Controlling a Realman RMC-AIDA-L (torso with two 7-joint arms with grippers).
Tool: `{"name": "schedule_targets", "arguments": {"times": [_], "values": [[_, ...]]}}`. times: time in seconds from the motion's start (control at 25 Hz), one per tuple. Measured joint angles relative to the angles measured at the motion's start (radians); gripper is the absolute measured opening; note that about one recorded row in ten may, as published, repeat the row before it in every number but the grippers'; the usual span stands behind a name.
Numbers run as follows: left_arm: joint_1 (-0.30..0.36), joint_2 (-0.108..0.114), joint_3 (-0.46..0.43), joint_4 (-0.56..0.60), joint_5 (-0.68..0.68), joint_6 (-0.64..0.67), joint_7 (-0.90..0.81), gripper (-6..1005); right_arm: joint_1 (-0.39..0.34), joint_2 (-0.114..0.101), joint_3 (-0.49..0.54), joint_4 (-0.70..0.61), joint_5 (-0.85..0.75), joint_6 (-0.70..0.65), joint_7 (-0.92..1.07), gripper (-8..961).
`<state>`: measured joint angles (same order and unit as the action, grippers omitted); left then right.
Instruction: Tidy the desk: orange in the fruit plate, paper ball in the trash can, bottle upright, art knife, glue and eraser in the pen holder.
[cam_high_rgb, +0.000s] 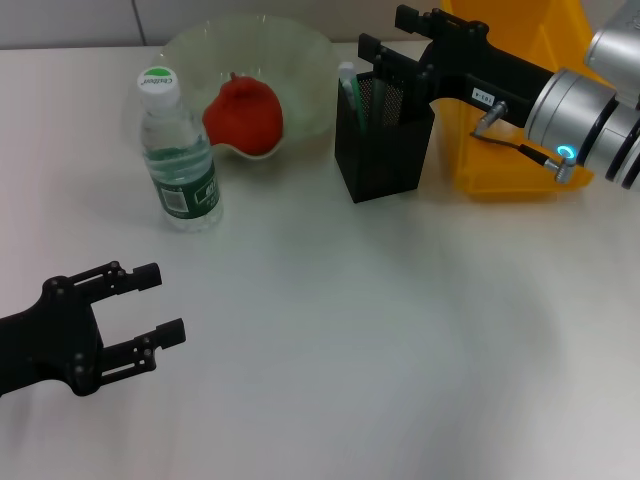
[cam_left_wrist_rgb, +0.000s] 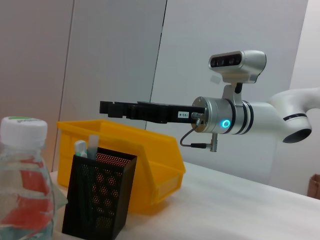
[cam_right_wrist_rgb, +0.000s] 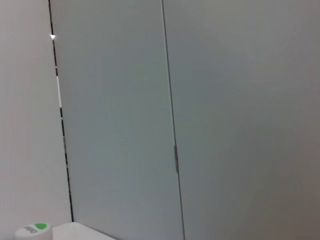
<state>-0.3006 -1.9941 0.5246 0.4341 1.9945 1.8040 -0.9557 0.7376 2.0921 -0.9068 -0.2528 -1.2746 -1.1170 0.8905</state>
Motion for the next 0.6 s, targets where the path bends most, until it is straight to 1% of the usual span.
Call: {"name": "schedule_targets", "arguments": {"times": [0.6], "values": [[-0.003,0.000,0.003,-0.002,0.002,0.000,0.000,766,0.004,0.000,-0.024,0.001,-0.001,-0.020,-0.035,746]]}}
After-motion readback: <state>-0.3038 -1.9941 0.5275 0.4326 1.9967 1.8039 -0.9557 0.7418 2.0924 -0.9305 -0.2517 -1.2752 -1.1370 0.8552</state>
